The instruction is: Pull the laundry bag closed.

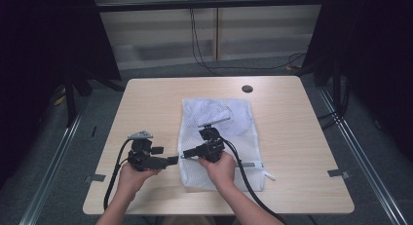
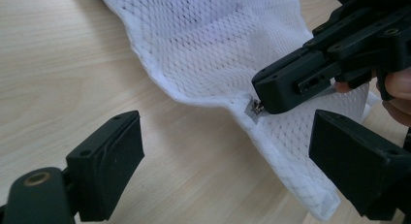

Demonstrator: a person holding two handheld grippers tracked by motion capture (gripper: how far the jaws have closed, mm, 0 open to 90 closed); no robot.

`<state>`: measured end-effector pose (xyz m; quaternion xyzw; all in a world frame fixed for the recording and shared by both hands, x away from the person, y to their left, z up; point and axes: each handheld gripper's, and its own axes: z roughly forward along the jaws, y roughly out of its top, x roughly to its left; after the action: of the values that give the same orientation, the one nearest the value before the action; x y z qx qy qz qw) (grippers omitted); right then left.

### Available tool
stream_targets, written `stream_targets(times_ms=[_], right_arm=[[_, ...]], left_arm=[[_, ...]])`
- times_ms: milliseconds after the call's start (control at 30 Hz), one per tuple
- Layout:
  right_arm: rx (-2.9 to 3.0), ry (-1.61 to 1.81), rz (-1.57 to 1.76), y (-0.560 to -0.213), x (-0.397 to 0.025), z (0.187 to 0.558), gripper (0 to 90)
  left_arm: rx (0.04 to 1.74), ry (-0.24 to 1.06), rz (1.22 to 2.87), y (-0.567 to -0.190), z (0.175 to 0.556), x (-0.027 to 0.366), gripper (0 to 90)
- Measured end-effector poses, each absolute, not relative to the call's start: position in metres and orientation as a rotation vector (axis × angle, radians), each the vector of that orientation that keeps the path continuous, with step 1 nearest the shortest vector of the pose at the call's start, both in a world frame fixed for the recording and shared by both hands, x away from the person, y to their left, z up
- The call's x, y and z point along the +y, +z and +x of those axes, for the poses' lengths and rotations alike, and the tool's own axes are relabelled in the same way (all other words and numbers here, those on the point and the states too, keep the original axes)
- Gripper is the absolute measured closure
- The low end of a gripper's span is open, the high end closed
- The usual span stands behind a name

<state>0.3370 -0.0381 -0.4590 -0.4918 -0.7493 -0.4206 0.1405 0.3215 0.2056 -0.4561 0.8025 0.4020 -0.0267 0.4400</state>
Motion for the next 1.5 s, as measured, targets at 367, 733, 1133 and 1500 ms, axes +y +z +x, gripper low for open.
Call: stream_targets(times_ms=[367,733,1133,1500], right_arm=[[-2.172,-1.222,-1.422,-0.455,-0.039,0.337,87.0],[-2.178,-1.229,-1.412,-0.451,-0.036,0.336,87.0],[-2.170,-1.235,-1.410,-0.449,-0.036,0.335,87.0],[-2.170,-1.242,-1.410,-0.449,-0.036,0.335,87.0]], left_arm=[[0.989,-0.175,1.991,-0.463,0.320,0.195,18.7],[0.983,-0.275,1.994,-0.471,0.321,0.185,25.8],[0.989,-0.294,2.008,-0.476,0.321,0.175,36.2],[0.985,-0.295,2.012,-0.478,0.322,0.173,51.9]])
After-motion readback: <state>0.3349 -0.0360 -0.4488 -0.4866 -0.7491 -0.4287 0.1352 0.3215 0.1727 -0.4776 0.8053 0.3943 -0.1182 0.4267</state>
